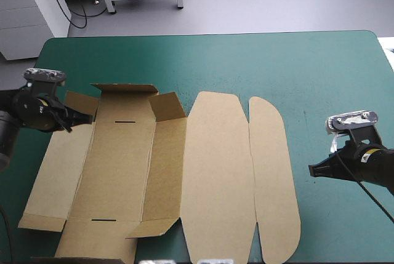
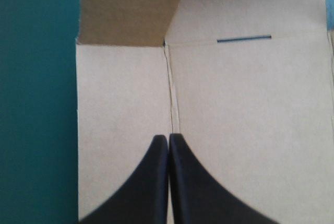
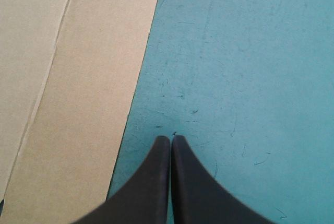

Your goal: Fold the box

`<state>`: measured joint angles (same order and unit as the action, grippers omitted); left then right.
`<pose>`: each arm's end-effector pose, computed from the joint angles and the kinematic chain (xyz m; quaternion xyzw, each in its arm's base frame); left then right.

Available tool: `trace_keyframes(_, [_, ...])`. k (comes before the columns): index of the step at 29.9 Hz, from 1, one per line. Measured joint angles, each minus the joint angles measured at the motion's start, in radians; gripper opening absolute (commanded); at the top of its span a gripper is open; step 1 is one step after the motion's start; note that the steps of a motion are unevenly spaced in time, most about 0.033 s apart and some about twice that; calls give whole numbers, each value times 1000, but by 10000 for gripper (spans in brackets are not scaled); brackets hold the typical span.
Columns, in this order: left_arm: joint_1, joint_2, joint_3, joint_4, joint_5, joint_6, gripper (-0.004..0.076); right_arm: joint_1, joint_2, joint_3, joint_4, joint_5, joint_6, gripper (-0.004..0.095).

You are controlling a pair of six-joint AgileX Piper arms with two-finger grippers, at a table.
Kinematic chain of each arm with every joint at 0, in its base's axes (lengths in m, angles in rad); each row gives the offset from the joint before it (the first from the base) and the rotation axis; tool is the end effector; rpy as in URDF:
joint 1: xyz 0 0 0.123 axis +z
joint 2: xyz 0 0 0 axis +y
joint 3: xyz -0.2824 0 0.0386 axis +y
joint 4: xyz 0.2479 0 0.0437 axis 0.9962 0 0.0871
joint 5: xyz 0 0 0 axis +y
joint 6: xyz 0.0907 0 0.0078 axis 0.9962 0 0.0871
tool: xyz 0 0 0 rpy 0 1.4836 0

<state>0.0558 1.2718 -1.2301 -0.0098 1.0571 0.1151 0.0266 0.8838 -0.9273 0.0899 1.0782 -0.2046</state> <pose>0.2510 0.0132 0.3603 0.0274 0.9608 0.0188 0.2754 0.1493 0.0112 0.3466 -0.1016 0.9455 0.0168 0.3090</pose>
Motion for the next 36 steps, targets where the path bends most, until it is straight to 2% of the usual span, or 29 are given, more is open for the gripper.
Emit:
trace_keyframes(4, [146,65,-87,-85,14,43,-10,0,0,0,0,-2,0,-14])
trace_keyframes(13, [450,93,-103,-138,105,94,-10,0,0,0,0,-22,-10,-14])
trace_keyframes(18, [634,93,-104,-164,176,198,-10,0,0,0,0,-25,-19,-14])
trace_keyframes(22, [770,93,-104,-313,183,307,-10,0,0,0,0,-31,-23,-14])
trace_keyframes(28, [882,93,-105,-496,183,437,-10,0,0,0,0,-31,-24,-14])
trace_keyframes(36, [891,93,-106,-526,183,549,-10,0,0,0,0,-33,-26,-14])
